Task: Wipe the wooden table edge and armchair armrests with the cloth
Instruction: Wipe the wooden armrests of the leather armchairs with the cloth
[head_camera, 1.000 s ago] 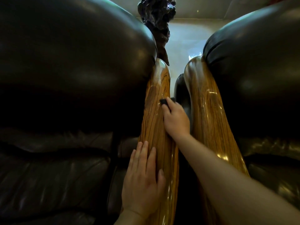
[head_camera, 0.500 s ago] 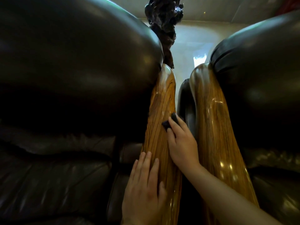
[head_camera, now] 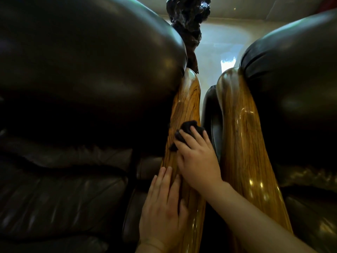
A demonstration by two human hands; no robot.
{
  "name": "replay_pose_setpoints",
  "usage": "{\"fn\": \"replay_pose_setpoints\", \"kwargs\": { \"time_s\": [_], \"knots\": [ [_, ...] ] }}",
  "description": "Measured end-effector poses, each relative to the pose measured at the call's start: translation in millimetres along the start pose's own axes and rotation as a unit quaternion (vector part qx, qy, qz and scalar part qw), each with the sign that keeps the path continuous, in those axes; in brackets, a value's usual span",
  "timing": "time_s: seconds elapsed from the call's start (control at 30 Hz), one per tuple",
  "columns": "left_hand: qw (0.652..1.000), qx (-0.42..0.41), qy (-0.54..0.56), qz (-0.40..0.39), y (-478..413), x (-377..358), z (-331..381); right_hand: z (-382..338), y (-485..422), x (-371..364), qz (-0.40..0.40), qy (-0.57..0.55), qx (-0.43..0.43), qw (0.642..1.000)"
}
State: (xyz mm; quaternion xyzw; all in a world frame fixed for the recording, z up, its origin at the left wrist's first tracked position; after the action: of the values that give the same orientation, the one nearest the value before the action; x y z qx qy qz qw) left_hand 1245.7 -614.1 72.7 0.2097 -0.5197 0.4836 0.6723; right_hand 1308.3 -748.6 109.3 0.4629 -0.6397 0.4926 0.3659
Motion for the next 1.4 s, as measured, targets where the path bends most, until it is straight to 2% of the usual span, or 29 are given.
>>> {"fn": "replay_pose_setpoints", "kwargs": {
  "time_s": [0.07,0.17,0.23,0.27,0.37,0.4,0.43,0.53,0.57,0.63,0.7,0.77,0.87,0.97,1.03,1.2,1.33,1.4],
  "knots": [
    [1.0,0.0,0.004,0.003,0.8,-1.9,-0.6,-4.6,-3.6,1.4,-0.008,-0.004,0.03,1.0],
    [1.0,0.01,0.009,0.006,0.6,-0.9,-1.0,-7.4,28.2,9.3,-0.023,-0.077,0.139,0.987],
    [1.0,0.01,0.01,0.003,0.4,-1.8,-0.9,-0.6,34.5,13.9,-0.03,-0.103,0.181,0.978],
    [1.0,0.004,0.013,0.004,0.9,-2.1,-0.4,2.7,27.1,14.6,-0.026,-0.102,0.173,0.979],
    [1.0,-0.001,0.02,0.004,1.1,-1.5,-0.3,6.4,-17.7,12.5,-0.005,-0.088,0.038,0.995],
    [1.0,0.002,0.019,0.003,0.7,-1.4,-0.9,2.0,-27.2,10.2,-0.009,-0.08,0.015,0.997],
    [1.0,0.004,0.018,0.004,0.9,-1.5,-1.4,-3.5,-29.5,7.0,-0.021,-0.073,0.026,0.997],
    [1.0,0.001,0.024,0.011,1.6,-0.3,-1.3,-6.1,-5.4,4.5,-0.056,-0.08,0.147,0.984],
    [1.0,-0.002,0.027,0.014,1.1,0.1,-1.1,-1.3,0.7,6.4,-0.059,-0.082,0.162,0.982],
    [0.999,-0.007,0.036,0.022,0.4,-0.6,-0.8,15.4,-9.4,4.1,-0.044,-0.072,0.092,0.992],
    [0.999,-0.003,0.034,0.015,0.6,-0.9,-0.3,27.1,-41.4,-3.6,-0.029,-0.063,-0.045,0.997],
    [1.0,0.003,0.023,0.006,0.6,1.3,0.6,25.2,-78.7,-12.5,-0.041,-0.035,-0.095,0.994],
    [1.0,0.005,0.007,-0.005,1.8,1.7,0.6,6.4,-90.8,-14.8,-0.054,0.032,-0.003,0.998],
    [1.0,-0.004,0.016,0.002,1.5,2.1,0.3,-15.5,-34.7,-9.0,-0.073,0.011,0.135,0.988],
    [1.0,-0.005,0.02,0.009,0.4,2.0,-0.4,-11.5,-22.0,-10.9,-0.093,-0.004,0.157,0.983],
    [1.0,0.01,0.018,0.006,0.3,1.1,0.4,14.7,-114.9,-27.0,-0.065,0.039,0.005,0.997],
    [1.0,0.027,-0.002,-0.013,-1.4,4.0,1.9,31.8,-135.6,-22.9,-0.012,-0.035,-0.148,0.988],
    [0.999,0.033,0.001,-0.017,-0.4,4.8,2.6,26.3,-114.8,-13.0,0.018,-0.025,-0.131,0.991]
  ]
}}
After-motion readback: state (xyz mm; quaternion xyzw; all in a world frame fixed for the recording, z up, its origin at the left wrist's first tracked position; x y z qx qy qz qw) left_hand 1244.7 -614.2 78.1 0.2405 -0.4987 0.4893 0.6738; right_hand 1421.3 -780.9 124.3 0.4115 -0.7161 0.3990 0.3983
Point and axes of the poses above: each hand's wrist, its own y-axis away from the middle knuckle, its own x-axis out of the back of the hand, z = x × y, the point moved 5 cm from there along -y, towards the middle knuckle, and after that the axes turned 7 degrees about z, right-handed, at the moved point
